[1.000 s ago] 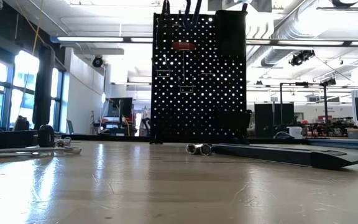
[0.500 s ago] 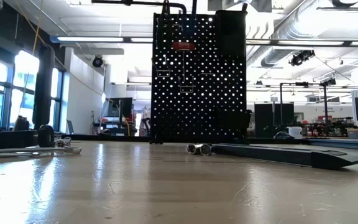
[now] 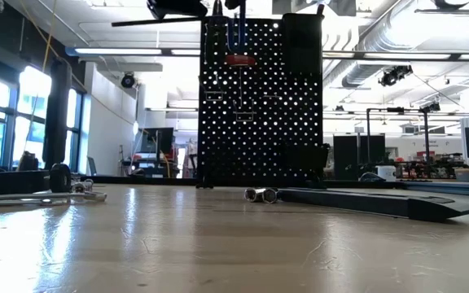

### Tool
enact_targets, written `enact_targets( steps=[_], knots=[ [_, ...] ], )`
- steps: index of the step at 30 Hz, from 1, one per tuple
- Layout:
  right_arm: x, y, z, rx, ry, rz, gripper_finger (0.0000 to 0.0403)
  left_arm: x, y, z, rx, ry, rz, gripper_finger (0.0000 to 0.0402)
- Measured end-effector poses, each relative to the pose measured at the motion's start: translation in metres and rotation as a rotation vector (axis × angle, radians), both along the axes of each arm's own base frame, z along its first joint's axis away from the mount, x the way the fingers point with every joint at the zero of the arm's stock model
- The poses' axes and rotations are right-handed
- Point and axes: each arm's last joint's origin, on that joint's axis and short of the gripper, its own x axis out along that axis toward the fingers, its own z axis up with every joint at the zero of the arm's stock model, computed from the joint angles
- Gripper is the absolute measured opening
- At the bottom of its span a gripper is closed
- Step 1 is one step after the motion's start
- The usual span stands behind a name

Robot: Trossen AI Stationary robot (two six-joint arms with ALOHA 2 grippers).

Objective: Hang tools onto peg board
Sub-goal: Put the pick tool into the top black bin on the peg board

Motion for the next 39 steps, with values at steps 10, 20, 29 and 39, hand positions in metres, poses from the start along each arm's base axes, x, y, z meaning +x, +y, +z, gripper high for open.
enact_targets(
  steps=[10,20,29,39],
  knots=[
    [-0.001,0.004,0.0,0.036,-0.002,0.008,0.001,0.0,-0.005,0.003,0.1,-0.037,0.029,0.0188],
    [-0.001,0.006,0.0,0.024,-0.014,0.004,0.001,-0.005,-0.002,-0.006,0.055,0.064,0.051,0.0183],
    [0.001,0.006,0.002,0.029,-0.036,-0.002,0.001,-0.003,-0.003,-0.014,0.068,0.123,0.043,0.0085],
    [-0.003,0.003,0.0,0.063,-0.021,-0.077,0.0015,-0.001,-0.002,-0.008,0.113,0.097,0.028,0.0004]
  ],
)
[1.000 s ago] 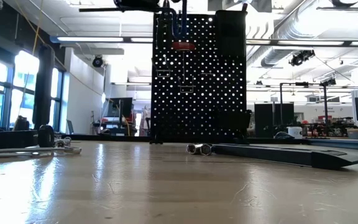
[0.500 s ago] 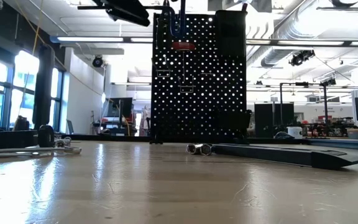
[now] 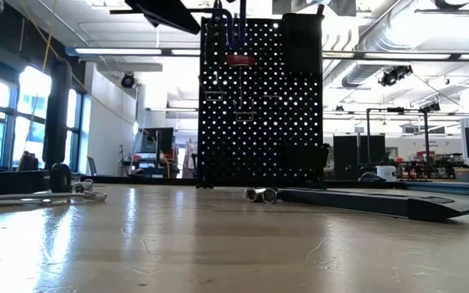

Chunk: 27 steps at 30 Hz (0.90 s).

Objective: Hang tools onto peg board
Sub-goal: Put the pick tool into the top black bin on the peg board

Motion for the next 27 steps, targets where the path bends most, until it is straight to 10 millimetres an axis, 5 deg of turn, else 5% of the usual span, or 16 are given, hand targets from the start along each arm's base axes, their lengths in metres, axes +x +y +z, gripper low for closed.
enact_targets(
  steps=[7,13,19,27],
  knots=[
    [0.0,0.0,0.0,0.01,0.002,-0.007,0.0033,0.0,0.0,0.001,0.028,0.002,-0.024,0.0001],
    [-0.003,-0.001,-0.001,0.005,0.016,-0.025,0.0113,0.001,-0.003,0.006,0.049,-0.026,-0.059,0.0],
    [-0.017,0.0,0.017,0.031,-0.047,-0.066,0.0182,0.005,-0.004,0.011,0.087,-0.084,-0.09,0.0],
    [-0.054,0.007,0.055,0.08,-0.173,-0.073,0.0194,0.008,-0.003,0.018,0.146,-0.143,-0.119,0.0]
  ],
)
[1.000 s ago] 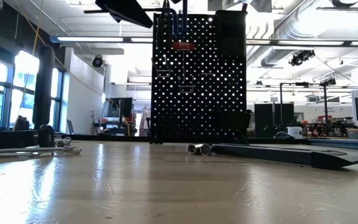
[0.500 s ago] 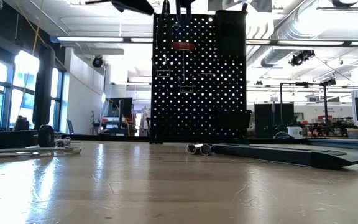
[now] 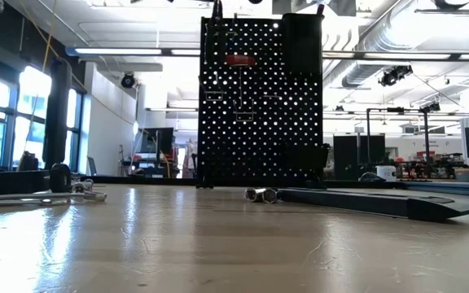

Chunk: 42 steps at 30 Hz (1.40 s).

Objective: Hang tools onto peg board
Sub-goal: Put the pick tool into the top black bin on the peg board

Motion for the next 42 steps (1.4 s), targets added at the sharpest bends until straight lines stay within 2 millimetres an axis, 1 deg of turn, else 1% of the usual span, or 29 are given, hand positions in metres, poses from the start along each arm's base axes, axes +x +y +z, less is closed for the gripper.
enact_targets(
  steps=[6,13,17,22,26,31,36,42],
  knots=[
    [-0.037,0.001,0.028,-0.006,-0.086,-0.044,0.0195,0.003,-0.001,0.008,0.043,-0.078,-0.026,0.0],
    [-0.078,-0.007,0.059,0.085,-0.212,-0.072,0.0195,0.008,0.0,0.023,0.075,-0.229,-0.101,0.0],
    [-0.092,-0.011,0.07,0.15,-0.262,-0.057,0.0195,0.011,0.004,0.035,0.08,-0.347,-0.16,0.0],
    [-0.092,-0.004,0.078,0.219,-0.32,0.039,0.0195,0.013,0.013,0.048,0.064,-0.49,-0.255,0.0],
    [-0.087,0.002,0.082,0.207,-0.362,0.103,0.0195,0.013,0.022,0.055,0.014,-0.566,-0.321,0.0],
    [-0.074,0.008,0.081,0.171,-0.386,0.159,0.0195,0.014,0.03,0.058,-0.039,-0.597,-0.363,0.0],
    [-0.058,0.009,0.078,0.108,-0.406,0.18,0.0195,0.016,0.029,0.055,-0.05,-0.592,-0.403,0.0],
    [-0.047,0.008,0.081,0.085,-0.46,0.198,0.0195,0.02,0.028,0.052,-0.049,-0.583,-0.403,0.0]
  ],
)
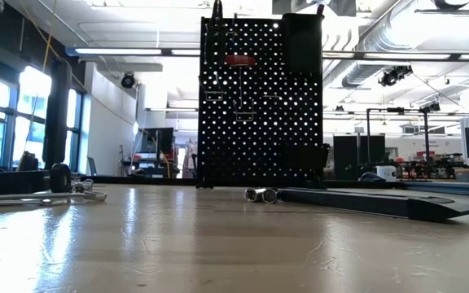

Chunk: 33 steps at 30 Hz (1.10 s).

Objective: Hang tools onto peg board
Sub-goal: Put the pick tool into the top black bin on the peg board

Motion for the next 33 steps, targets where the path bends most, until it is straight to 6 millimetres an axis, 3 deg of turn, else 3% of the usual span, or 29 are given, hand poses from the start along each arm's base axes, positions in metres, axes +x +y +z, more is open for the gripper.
enact_targets(
  steps=[9,16,27,33],
  knots=[
    [0.001,-0.005,-0.003,-0.044,0.022,-0.066,0.0195,-0.001,-0.002,0.003,-0.015,-0.025,-0.059,0.0],
    [0.004,-0.001,-0.004,-0.051,0.028,0.009,0.0195,-0.001,-0.002,0.002,-0.026,-0.008,-0.062,0.0],
    [0.028,0.005,-0.015,-0.136,0.03,0.075,0.0193,0.004,-0.002,-0.005,-0.057,0.039,-0.067,0.0],
    [0.029,0.005,-0.015,-0.147,0.026,0.078,0.0144,0.004,-0.002,-0.006,-0.062,0.052,-0.07,0.0]
  ],
)
